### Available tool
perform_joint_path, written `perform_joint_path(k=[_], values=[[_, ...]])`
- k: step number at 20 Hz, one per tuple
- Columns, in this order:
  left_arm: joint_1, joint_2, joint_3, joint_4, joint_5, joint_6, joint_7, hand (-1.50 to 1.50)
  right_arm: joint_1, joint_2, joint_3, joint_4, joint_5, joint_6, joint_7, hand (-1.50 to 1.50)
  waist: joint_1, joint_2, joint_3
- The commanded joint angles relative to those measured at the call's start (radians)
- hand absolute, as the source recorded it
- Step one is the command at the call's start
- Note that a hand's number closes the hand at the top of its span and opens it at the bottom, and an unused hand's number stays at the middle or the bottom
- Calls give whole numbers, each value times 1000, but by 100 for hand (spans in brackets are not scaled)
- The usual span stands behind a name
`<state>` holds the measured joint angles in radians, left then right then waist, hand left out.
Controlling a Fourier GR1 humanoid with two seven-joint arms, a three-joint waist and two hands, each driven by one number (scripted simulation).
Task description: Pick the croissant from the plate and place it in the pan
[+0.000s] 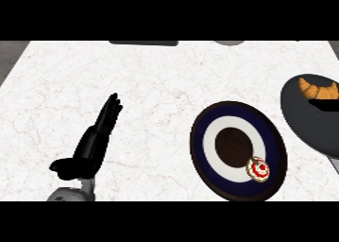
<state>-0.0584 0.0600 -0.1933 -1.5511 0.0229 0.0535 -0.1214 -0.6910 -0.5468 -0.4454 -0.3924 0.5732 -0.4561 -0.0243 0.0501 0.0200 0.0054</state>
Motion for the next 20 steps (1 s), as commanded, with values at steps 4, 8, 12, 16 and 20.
perform_joint_path(k=[4,8,12,16,20], values=[[11,33,22,-39,35,-41,41,0,0,8,-153,-8,-161,-67,-289,-150,-12,-5,0],[7,7,20,-56,5,11,59,0,-1,-15,-233,0,-264,1,-355,-150,-28,-13,-2],[87,21,3,-110,-16,12,48,0,61,-14,-297,-18,-372,130,-429,-150,-37,-19,-3],[63,3,29,24,-15,-1,-61,0,148,-12,-308,-70,-449,314,-461,-150,-58,-22,-6],[31,-11,7,-55,-42,39,52,0,281,-12,-292,-159,-495,488,-504,-150,-66,-25,-6]])
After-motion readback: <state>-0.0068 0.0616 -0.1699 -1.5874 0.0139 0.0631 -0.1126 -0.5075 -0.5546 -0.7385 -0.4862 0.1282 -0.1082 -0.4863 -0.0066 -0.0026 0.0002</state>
